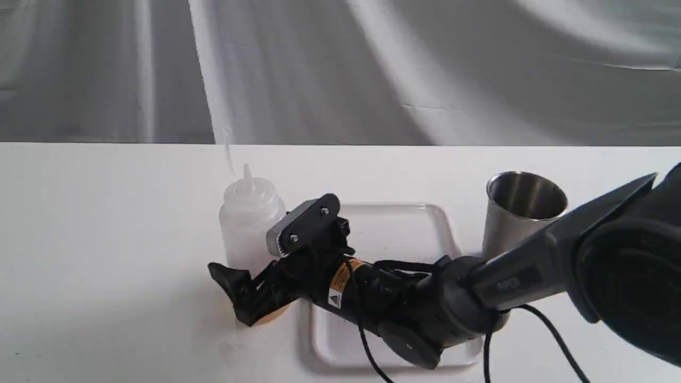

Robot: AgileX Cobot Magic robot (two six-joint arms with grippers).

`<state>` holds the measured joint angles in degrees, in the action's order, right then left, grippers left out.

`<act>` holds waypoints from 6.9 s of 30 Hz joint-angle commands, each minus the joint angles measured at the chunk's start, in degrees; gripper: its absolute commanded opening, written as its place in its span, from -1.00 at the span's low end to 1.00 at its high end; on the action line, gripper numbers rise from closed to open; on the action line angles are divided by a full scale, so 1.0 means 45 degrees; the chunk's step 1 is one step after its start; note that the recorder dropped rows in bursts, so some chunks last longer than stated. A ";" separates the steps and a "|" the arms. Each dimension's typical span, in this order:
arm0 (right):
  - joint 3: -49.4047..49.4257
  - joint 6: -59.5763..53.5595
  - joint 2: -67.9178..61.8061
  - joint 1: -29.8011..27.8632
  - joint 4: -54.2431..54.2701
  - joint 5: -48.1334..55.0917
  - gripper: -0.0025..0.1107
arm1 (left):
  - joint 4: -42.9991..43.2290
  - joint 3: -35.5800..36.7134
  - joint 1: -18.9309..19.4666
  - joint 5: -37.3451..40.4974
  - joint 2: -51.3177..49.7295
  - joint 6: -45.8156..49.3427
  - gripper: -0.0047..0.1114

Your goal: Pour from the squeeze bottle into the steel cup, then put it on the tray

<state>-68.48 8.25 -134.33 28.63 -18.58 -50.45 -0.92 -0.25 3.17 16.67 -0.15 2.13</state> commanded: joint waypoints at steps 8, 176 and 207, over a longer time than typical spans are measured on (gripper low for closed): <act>-0.0061 -0.0121 -0.0461 -0.0038 0.0042 -0.0448 0.90 | -0.0010 0.0057 -0.0103 -0.0118 0.0033 -0.0033 -0.92; 0.4980 1.4740 1.1728 -0.6105 -1.8081 1.8464 -0.96 | -0.0010 0.0057 -0.0103 -0.0118 0.0033 -0.0036 -0.92; 0.5930 1.3201 1.1600 -0.6851 -1.8081 1.8726 -0.96 | -0.0010 0.0057 -0.0103 -0.0118 0.0033 -0.0030 -0.92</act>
<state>-41.70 70.34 -82.28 -1.80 -98.62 33.17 -0.92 -0.25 3.17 16.67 -0.15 2.13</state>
